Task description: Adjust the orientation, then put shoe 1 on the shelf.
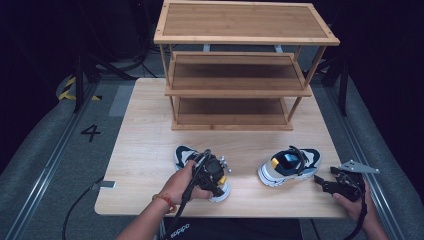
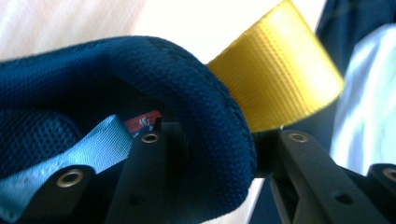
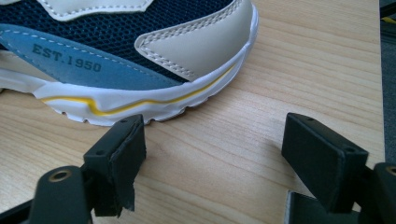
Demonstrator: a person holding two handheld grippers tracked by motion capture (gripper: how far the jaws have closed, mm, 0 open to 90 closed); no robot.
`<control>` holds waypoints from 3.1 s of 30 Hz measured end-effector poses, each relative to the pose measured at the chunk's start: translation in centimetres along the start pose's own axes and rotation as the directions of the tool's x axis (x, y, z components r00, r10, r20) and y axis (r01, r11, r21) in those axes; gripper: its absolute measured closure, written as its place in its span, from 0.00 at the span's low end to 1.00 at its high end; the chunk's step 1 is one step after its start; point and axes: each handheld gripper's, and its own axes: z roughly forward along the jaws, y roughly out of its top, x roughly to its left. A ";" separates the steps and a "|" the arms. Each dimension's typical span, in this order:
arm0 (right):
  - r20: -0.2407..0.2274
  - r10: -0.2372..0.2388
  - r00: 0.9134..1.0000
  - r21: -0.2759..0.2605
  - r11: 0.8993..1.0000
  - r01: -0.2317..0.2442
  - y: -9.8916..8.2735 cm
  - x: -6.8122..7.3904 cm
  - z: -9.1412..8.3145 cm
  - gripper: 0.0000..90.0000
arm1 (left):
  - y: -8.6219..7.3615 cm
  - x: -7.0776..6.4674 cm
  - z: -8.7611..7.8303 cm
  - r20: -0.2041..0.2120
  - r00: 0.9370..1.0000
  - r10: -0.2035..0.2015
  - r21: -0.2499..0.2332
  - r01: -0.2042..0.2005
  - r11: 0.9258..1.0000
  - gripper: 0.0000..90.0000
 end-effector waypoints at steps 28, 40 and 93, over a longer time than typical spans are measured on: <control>0.002 0.001 1.000 0.000 1.000 -0.001 0.0 0.0 0.0 0.24 | -0.6 -0.5 -1.4 0.034 0.995 0.098 0.041 -0.099 0.994 0.81; 0.002 0.001 1.000 0.000 1.000 -0.001 0.0 0.0 0.0 0.24 | 0.2 -0.3 -1.6 0.022 0.982 0.187 0.079 -0.188 0.979 0.81; 0.006 0.005 1.000 0.000 1.000 -0.005 -0.1 -0.1 -0.1 0.25 | 15.3 4.0 -18.5 -0.133 0.887 0.442 -0.019 -0.449 0.894 0.81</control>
